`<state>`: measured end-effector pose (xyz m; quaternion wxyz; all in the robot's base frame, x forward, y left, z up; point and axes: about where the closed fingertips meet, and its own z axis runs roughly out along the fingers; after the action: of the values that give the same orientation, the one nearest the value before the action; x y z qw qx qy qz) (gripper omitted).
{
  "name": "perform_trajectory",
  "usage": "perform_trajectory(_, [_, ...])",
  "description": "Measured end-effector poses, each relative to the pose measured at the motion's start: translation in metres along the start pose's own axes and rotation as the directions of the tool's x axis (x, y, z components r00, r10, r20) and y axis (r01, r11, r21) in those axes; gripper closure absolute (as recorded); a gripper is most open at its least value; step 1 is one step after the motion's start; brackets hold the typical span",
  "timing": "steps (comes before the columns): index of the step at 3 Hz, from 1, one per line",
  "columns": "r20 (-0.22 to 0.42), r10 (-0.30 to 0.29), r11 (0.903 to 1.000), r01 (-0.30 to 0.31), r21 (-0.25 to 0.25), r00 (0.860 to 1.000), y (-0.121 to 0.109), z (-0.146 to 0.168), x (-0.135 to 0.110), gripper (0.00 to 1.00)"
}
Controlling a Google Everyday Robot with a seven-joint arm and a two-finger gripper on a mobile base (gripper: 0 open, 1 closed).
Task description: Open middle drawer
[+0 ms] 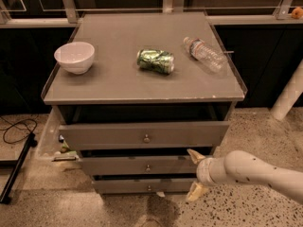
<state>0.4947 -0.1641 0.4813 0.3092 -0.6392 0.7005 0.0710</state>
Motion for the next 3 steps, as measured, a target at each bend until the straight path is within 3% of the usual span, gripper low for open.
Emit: perform_trajectory(3, [0.016,-0.013,0.9995,0.012,0.029,1.0,-0.034,0.03,0.025,0.0])
